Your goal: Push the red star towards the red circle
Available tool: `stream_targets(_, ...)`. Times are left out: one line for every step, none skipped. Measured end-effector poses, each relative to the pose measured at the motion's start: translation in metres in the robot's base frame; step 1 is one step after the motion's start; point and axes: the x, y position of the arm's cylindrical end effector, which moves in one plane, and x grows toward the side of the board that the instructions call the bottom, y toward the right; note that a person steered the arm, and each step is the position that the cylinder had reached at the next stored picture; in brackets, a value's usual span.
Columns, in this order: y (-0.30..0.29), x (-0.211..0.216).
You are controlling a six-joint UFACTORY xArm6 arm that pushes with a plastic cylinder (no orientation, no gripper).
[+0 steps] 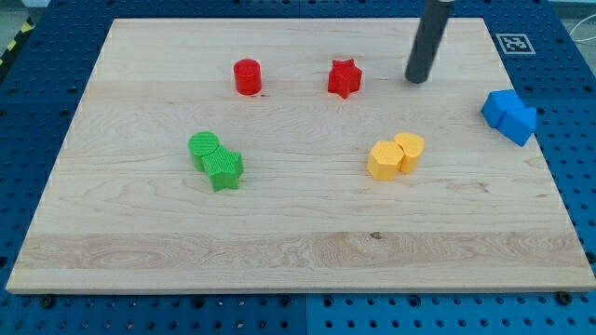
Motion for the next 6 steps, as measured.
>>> stream_targets(-0.053, 0.012)
stream_targets(-0.086, 0.016)
stream_targets(-0.095, 0.015)
stream_targets(-0.092, 0.015)
stream_targets(-0.095, 0.015)
stream_targets(-0.099, 0.015)
